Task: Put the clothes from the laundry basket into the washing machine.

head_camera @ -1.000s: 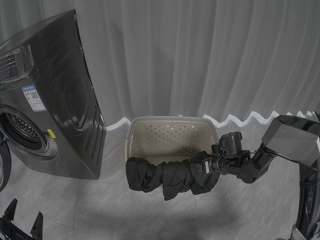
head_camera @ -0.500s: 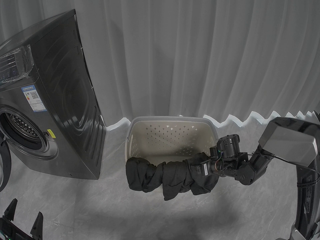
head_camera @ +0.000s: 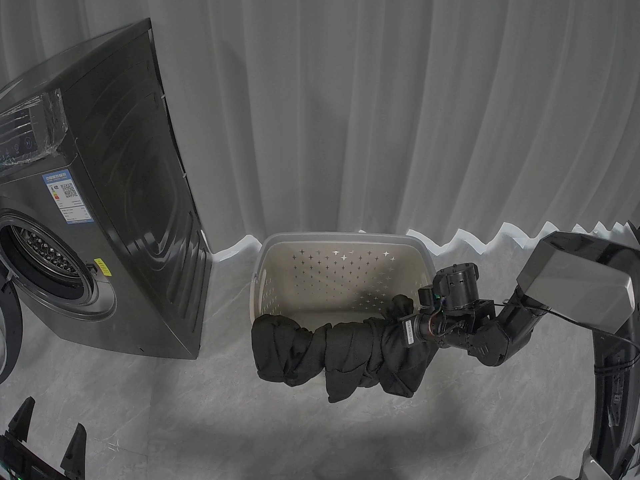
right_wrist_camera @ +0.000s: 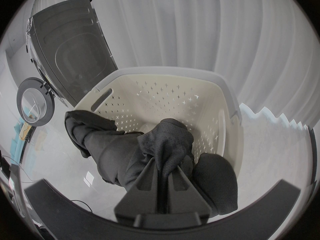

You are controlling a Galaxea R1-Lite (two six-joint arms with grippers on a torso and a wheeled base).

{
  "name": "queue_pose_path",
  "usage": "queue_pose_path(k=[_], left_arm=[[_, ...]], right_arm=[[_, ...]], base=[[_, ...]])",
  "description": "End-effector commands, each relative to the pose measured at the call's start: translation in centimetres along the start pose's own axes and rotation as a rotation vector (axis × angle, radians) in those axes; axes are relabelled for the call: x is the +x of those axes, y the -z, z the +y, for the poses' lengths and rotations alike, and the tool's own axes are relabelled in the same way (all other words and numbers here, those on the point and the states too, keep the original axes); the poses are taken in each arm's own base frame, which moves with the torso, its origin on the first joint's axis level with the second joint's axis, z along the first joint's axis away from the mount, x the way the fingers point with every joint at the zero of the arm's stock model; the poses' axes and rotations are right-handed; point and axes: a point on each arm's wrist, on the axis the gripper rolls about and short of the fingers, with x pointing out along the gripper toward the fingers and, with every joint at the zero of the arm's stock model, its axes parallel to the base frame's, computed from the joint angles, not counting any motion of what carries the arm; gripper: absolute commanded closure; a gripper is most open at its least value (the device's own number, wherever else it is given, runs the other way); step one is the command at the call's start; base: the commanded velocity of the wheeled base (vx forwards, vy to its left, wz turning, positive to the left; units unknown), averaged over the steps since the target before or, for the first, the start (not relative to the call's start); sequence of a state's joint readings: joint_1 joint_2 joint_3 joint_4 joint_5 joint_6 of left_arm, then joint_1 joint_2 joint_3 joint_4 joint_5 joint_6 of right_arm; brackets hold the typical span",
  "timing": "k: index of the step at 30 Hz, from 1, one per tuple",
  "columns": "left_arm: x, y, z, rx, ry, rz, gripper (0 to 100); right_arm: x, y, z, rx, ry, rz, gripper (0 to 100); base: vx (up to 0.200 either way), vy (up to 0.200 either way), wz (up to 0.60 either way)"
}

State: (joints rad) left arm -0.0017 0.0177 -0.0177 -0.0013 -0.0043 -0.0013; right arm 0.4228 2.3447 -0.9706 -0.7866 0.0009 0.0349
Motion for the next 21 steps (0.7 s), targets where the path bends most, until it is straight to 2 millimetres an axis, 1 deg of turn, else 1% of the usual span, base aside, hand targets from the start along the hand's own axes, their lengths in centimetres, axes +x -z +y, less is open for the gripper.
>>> queue_pose_path(k=[1,2,3,4,5,6,7,8,9,11,12,14,16,17,19,20,21], left_arm=[[0.0,0.5,0.0,0.0,0.0,-0.002,0],[0.0,0.5,0.0,0.0,0.0,-0.002,0],[0.0,0.5,0.0,0.0,0.0,-0.002,0],[0.0,0.5,0.0,0.0,0.0,-0.002,0],[0.0,0.5,0.0,0.0,0.0,-0.002,0],[0.0,0.5,0.0,0.0,0.0,-0.002,0],[0.0,0.5,0.0,0.0,0.0,-0.002,0],[0.0,0.5,0.0,0.0,0.0,-0.002,0],[0.0,0.5,0.0,0.0,0.0,-0.002,0],[0.0,0.5,0.0,0.0,0.0,-0.002,0],[0.0,0.5,0.0,0.0,0.0,-0.002,0],[0.0,0.5,0.0,0.0,0.0,-0.002,0],[0.0,0.5,0.0,0.0,0.0,-0.002,0],[0.0,0.5,0.0,0.0,0.0,-0.002,0],[0.0,0.5,0.0,0.0,0.0,-0.002,0],[0.0,0.5,0.0,0.0,0.0,-0.002,0],[0.0,0.5,0.0,0.0,-0.001,-0.002,0]], right_arm=[[-1.8,-2.5,0.2,0.008,-0.007,-0.089,100],[-2.5,-3.3,0.3,0.013,-0.01,-0.118,100],[-2.9,-3.7,0.4,0.015,-0.012,-0.133,100],[-4.6,-5.2,0.9,0.025,-0.027,-0.189,100],[-5.4,-5.8,1.1,0.03,-0.034,-0.215,100],[-7.5,-7.3,1.5,0.042,-0.048,-0.27,100],[-8.5,-7.8,1.6,0.049,-0.052,-0.293,100],[-8.7,-7.9,1.6,0.049,-0.052,-0.298,100],[-11.6,-9.3,1.8,0.062,-0.064,-0.363,100],[-14.4,-10.2,2.1,0.076,-0.083,-0.421,100],[-15.5,-10.5,2.2,0.081,-0.09,-0.442,100],[-18.8,-11.1,2.6,0.095,-0.105,-0.511,100],[-20.6,-10.9,2.8,0.095,-0.108,-0.535,100],[-22.0,-10.6,3.2,0.095,-0.116,-0.554,100],[-23.5,-10.1,3.5,0.092,-0.13,-0.568,100],[-23.7,-10.0,3.6,0.092,-0.132,-0.57,100],[-24.9,-9.4,3.8,0.091,-0.145,-0.581,100]], base=[[0.0,0.0,0.0],[0.0,0.0,0.0],[0.0,0.0,0.0],[0.0,0.0,0.0],[0.0,0.0,0.0],[0.0,0.0,0.0],[0.0,0.0,0.0],[0.0,0.0,0.0],[0.0,0.0,0.0],[0.0,0.0,0.0],[0.0,0.0,0.0],[0.0,0.0,0.0],[0.0,0.0,0.0],[0.0,0.0,0.0],[0.0,0.0,0.0],[0.0,0.0,0.0],[0.0,0.0,0.0]])
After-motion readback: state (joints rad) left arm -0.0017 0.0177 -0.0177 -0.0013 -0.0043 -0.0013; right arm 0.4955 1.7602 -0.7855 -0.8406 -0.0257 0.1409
